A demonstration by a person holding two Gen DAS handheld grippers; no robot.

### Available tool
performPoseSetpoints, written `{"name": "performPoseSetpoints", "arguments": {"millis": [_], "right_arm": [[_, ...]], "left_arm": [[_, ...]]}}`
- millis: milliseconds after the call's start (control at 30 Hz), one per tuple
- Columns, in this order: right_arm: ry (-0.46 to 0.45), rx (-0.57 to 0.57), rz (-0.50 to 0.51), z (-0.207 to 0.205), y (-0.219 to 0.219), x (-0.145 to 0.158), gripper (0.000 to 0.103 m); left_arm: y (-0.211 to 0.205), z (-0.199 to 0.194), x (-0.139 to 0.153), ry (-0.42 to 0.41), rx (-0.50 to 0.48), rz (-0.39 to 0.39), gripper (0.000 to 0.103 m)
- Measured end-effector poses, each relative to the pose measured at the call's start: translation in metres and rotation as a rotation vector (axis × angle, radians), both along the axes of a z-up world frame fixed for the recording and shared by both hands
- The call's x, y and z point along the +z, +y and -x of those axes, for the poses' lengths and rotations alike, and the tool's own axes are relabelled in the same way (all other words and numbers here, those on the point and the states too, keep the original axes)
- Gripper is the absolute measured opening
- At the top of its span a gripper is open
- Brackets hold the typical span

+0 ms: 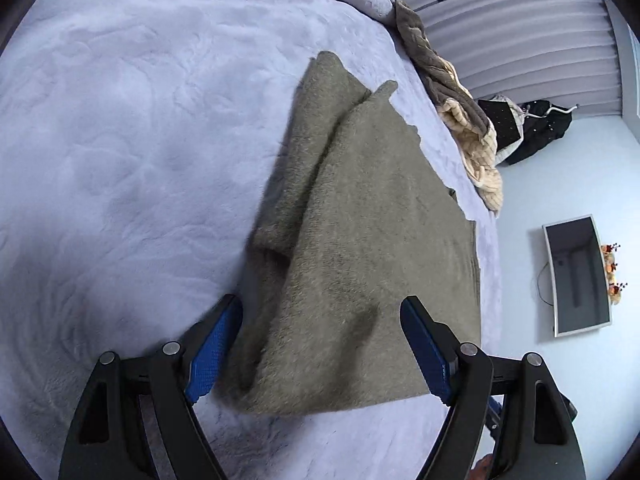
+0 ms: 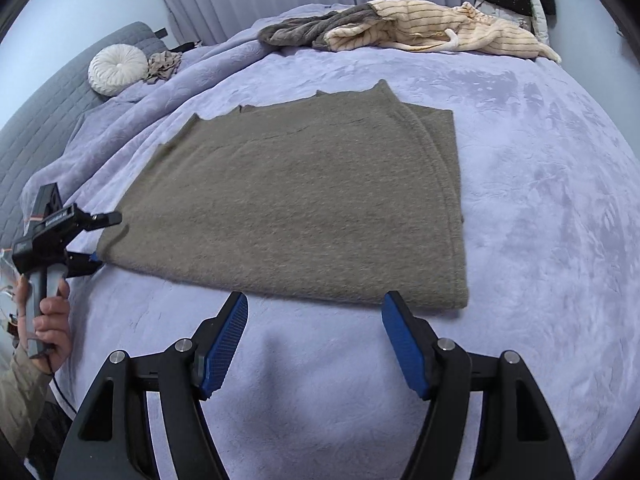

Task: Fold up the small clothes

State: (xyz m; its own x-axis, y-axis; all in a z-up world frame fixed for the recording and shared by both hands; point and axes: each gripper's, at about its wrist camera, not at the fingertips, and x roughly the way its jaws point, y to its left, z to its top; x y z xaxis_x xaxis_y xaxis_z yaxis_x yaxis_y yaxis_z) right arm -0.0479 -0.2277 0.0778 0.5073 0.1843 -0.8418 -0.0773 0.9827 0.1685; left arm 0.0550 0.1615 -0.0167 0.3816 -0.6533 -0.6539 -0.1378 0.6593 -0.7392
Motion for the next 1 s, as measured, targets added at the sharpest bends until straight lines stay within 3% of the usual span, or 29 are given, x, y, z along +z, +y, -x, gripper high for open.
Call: {"name": "performPoseSetpoints", "arguments": {"millis": [100,133,167,200,233,367,467,633,733,867,1000], "right_arm": [[0.012,0.039,0.007,-0.008,0.018,0.000,0.073],[0.014,0.051,0.009,-0.012,0.023,0.001,0.073],[0.014,0.065,0.015,-0.019,0.029,0.004,0.073],[0.011,0.078,0.023,-0.028,0.036,0.008,0.073],[0.008,0.092,0.024,-0.038,0.041,0.012,0.073],[0.042,0.138,-0.069,-0.095,0.067,0.027,0.078],[0.089,0.186,-0.120,-0.152,0.107,0.032,0.079],[0.251,0.222,-0.175,-0.237,0.188,0.005,0.079],[0.353,0.172,-0.137,-0.274,0.224,-0.023,0.079],[0.418,0.203,-0.086,-0.296,0.265,-0.047,0.079],[0.436,0.218,0.045,-0.305,0.298,-0.066,0.091]], "left_arm": [[-0.005,-0.011,-0.003,-0.007,0.009,0.059,0.081],[-0.008,-0.014,-0.002,-0.008,0.014,0.060,0.076],[-0.012,-0.014,0.001,-0.019,0.010,0.046,0.064],[-0.016,-0.015,0.001,-0.021,-0.003,0.031,0.038],[-0.020,-0.015,-0.001,-0.016,-0.019,0.039,0.032],[-0.028,-0.011,0.005,-0.062,-0.003,-0.015,0.032],[-0.037,-0.010,0.010,-0.098,-0.008,-0.096,0.030],[-0.044,-0.006,0.017,-0.141,-0.008,-0.180,0.030],[-0.045,-0.005,0.017,-0.158,-0.012,-0.197,0.030],[-0.048,0.000,0.018,-0.190,-0.016,-0.224,0.030],[-0.053,0.000,0.017,-0.203,-0.015,-0.243,0.030]]}}
